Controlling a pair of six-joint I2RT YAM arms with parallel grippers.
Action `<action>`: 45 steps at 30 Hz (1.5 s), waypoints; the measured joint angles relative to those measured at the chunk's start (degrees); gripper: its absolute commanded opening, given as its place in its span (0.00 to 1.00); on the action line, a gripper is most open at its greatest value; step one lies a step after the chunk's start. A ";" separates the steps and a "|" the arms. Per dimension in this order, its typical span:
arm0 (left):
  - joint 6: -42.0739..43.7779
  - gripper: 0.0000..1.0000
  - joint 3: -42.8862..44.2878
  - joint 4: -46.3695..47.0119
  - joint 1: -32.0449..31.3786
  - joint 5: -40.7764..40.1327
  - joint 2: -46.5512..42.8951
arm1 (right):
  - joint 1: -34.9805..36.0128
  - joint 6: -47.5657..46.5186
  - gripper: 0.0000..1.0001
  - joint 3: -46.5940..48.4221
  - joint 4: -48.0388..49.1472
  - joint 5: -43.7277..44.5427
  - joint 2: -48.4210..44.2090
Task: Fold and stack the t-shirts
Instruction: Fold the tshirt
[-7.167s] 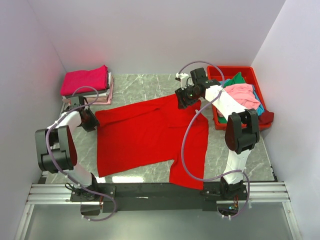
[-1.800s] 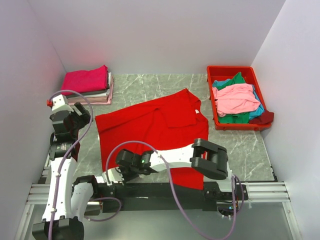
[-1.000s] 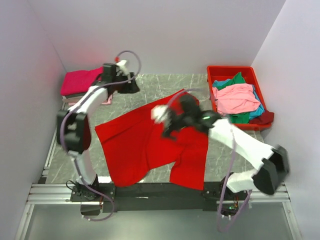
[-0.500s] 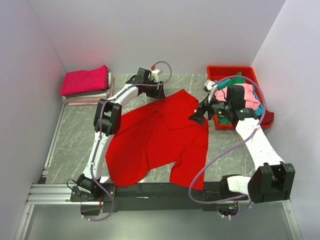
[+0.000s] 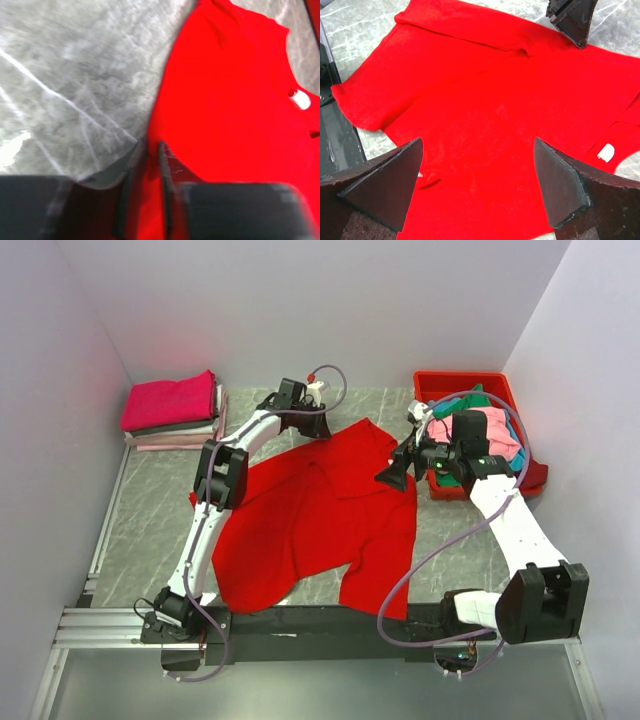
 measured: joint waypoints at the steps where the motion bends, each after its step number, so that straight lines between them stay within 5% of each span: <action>1: 0.15 0.14 0.00 -0.11 -0.07 0.50 0.04 | 0.00 0.02 0.96 0.00 0.00 0.00 0.28; 4: -0.09 0.00 0.00 -0.35 -0.24 2.10 0.13 | 0.00 0.02 0.96 0.00 -0.11 0.04 0.96; 16: -6.69 0.00 -1.03 2.99 2.10 -3.21 0.11 | -0.11 0.04 0.96 0.00 -0.50 0.68 1.66; 34: -19.52 0.01 -7.52 4.15 13.05 -25.59 -5.09 | -0.37 4.70 0.96 1.20 -0.90 9.16 9.27; 35: -19.89 0.05 -8.13 4.17 12.92 -26.12 -5.60 | -0.37 5.70 0.96 2.12 -0.94 10.62 11.06; 36: -20.20 0.22 -9.05 4.42 12.81 -26.45 -6.23 | -0.37 6.58 0.96 3.72 -1.42 11.96 13.55; 38: -20.28 0.42 -11.76 5.05 12.70 -26.58 -8.35 | -0.35 8.04 0.95 8.41 -2.32 15.04 19.47; 45: -17.53 0.59 -24.13 7.56 12.61 -27.89 -26.45 | -0.37 9.60 0.90 32.35 -8.00 23.37 43.19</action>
